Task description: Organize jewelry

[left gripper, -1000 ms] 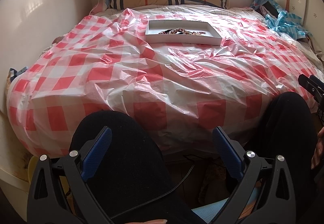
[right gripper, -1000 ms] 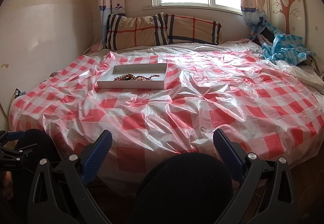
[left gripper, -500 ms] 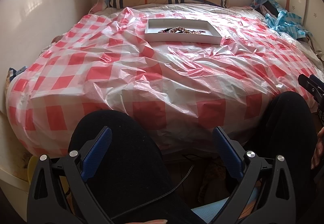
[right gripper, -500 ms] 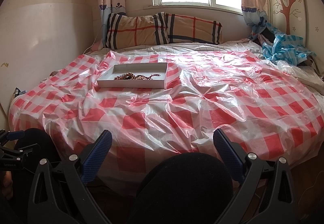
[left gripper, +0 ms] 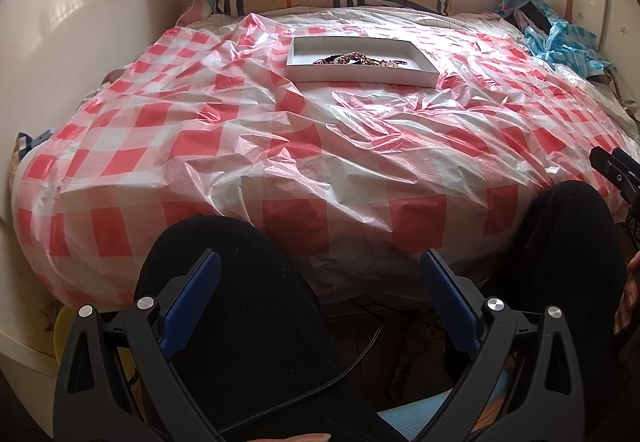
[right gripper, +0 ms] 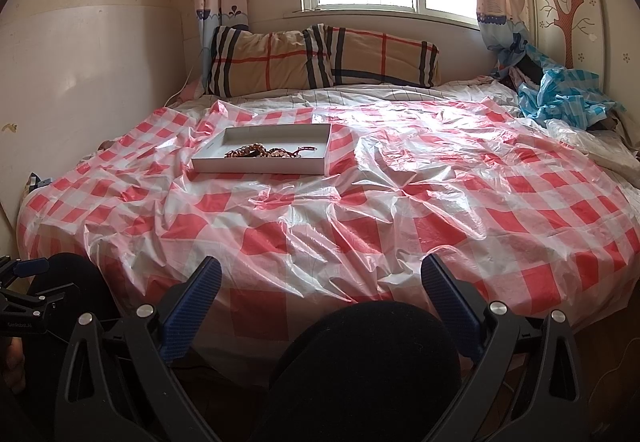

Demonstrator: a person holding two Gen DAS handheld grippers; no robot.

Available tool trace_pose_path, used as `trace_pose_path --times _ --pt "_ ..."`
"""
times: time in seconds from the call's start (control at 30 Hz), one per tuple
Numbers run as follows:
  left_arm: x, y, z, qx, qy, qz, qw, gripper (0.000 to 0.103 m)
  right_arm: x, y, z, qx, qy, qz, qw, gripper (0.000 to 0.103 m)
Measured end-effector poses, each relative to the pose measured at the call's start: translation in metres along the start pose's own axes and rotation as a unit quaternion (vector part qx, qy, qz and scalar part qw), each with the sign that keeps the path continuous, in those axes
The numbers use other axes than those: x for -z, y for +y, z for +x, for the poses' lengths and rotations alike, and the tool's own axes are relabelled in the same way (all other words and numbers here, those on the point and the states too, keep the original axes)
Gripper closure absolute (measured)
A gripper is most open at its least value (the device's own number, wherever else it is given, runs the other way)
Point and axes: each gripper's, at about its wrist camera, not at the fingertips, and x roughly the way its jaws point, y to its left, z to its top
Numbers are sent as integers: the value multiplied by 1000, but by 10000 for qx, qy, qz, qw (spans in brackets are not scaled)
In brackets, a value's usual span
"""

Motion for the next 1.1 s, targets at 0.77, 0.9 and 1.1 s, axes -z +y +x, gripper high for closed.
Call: trace_pose_path --times 0.77,0.9,1.1 --pt "2 0 1 -22 -68 -30 10000 8 -1 -1 0 0 7 -26 10000 7" --pt "5 -1 -4 108 -298 -36 9995 8 -1 0 1 6 16 -42 10000 7" --pt "4 -8 -5 -58 -255 139 9996 8 -1 0 0 6 11 -31 10000 7"
